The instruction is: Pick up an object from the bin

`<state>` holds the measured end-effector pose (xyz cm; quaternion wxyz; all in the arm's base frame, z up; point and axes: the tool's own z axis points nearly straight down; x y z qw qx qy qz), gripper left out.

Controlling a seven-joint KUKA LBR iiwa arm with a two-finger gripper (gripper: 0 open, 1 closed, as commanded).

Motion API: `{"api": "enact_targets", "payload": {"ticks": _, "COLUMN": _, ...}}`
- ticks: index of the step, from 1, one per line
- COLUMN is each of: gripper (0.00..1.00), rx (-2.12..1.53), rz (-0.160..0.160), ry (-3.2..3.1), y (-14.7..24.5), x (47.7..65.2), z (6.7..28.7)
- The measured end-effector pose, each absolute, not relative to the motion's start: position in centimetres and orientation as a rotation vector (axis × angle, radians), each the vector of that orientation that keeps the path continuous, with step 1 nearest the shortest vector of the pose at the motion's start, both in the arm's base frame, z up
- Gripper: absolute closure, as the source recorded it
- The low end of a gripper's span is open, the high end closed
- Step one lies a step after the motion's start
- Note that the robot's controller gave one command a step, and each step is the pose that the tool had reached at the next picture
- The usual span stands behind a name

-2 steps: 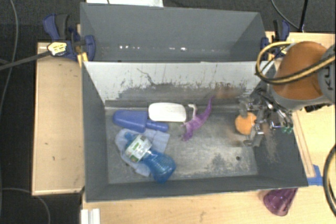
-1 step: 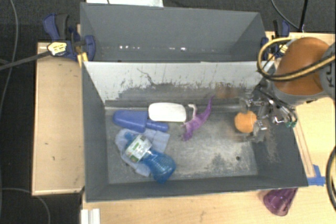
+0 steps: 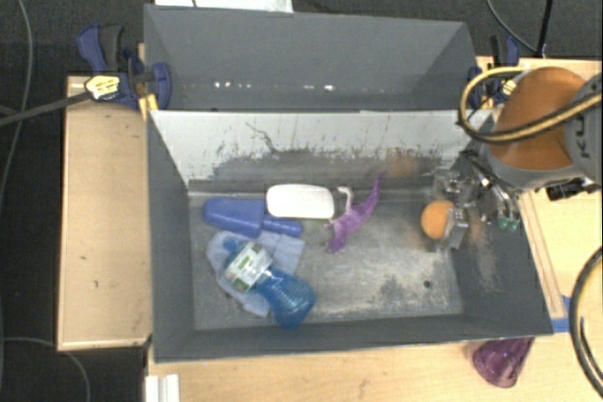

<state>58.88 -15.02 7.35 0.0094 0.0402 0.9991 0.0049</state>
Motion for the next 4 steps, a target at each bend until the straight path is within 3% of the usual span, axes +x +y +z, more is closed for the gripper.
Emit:
{"api": "enact_targets", "payload": {"ticks": 1, "gripper": 1.0, "rx": 0.124, "rz": 0.015, "ry": 3.12, "y": -15.0, "x": 58.9, "z": 7.4}}
{"api": "enact_targets", "payload": {"ticks": 4, "gripper": 1.0, "rx": 0.084, "rz": 0.016, "ry": 3.125, "y": -14.3, "x": 58.8, "z": 25.6}}
